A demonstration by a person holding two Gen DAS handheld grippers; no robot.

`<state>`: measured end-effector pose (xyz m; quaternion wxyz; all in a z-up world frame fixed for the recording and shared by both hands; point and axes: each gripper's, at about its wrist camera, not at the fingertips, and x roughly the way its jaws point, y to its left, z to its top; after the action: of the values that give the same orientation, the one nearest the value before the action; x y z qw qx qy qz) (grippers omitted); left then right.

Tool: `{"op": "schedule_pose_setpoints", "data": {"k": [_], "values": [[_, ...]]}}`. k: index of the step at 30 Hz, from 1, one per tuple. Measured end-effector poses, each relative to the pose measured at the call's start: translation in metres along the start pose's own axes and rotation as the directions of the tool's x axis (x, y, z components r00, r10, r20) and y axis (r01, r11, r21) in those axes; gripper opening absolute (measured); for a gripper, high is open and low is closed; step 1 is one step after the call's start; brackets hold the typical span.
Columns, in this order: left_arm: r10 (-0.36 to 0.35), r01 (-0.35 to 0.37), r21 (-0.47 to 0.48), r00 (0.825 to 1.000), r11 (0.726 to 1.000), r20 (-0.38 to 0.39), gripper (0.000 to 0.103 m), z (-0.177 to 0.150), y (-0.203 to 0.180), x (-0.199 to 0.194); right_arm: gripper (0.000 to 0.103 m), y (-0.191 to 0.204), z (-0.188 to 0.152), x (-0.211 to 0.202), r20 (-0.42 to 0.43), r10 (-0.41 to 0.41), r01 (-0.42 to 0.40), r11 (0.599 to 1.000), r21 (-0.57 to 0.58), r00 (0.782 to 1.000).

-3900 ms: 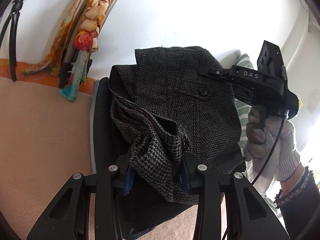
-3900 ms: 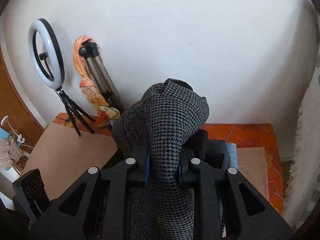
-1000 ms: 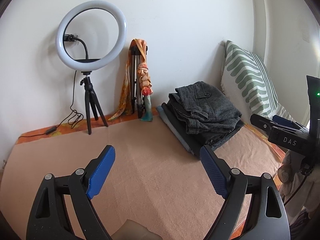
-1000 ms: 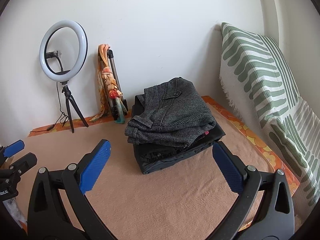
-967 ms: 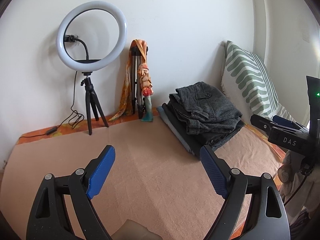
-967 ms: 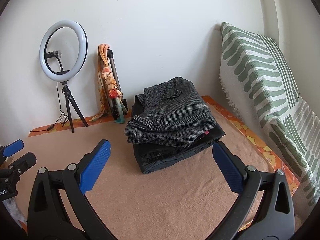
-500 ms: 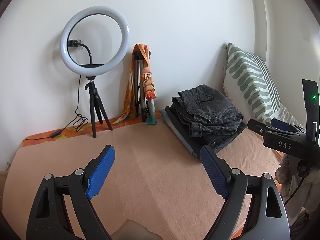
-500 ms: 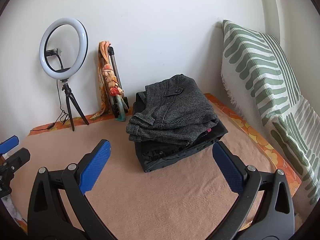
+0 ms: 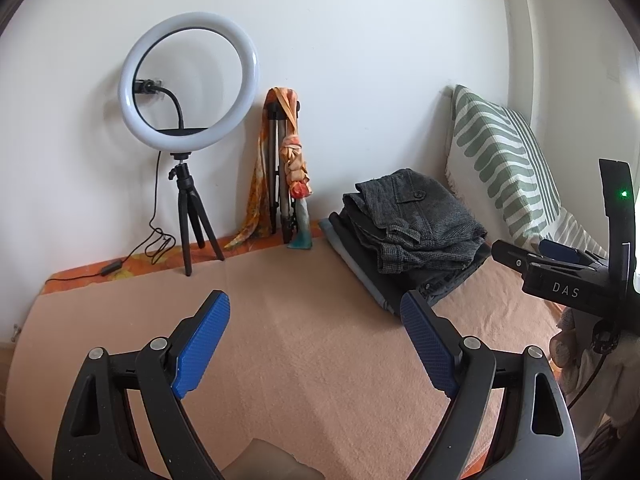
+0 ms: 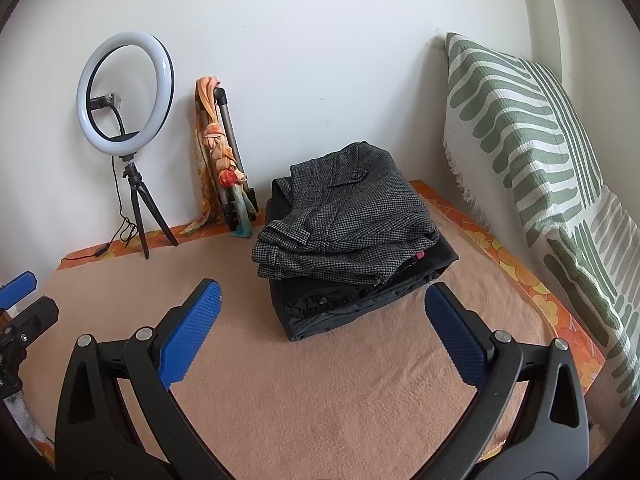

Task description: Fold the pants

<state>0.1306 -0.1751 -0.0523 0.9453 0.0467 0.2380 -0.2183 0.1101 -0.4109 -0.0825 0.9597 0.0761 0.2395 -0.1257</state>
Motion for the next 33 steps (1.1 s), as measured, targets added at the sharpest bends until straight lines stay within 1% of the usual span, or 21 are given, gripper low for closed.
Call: {"op": "schedule_pose_setpoints", "data": {"k": [33], "values": [[0.003,-0.003,0.011,1.000,1.000,-0.003,0.088,-0.0016,-0.0039,-0.0009,0.103,0.0007,-0.0025,0.0001,-0.010,0.006,-0.006,1.000,0.005,1.000]]}}
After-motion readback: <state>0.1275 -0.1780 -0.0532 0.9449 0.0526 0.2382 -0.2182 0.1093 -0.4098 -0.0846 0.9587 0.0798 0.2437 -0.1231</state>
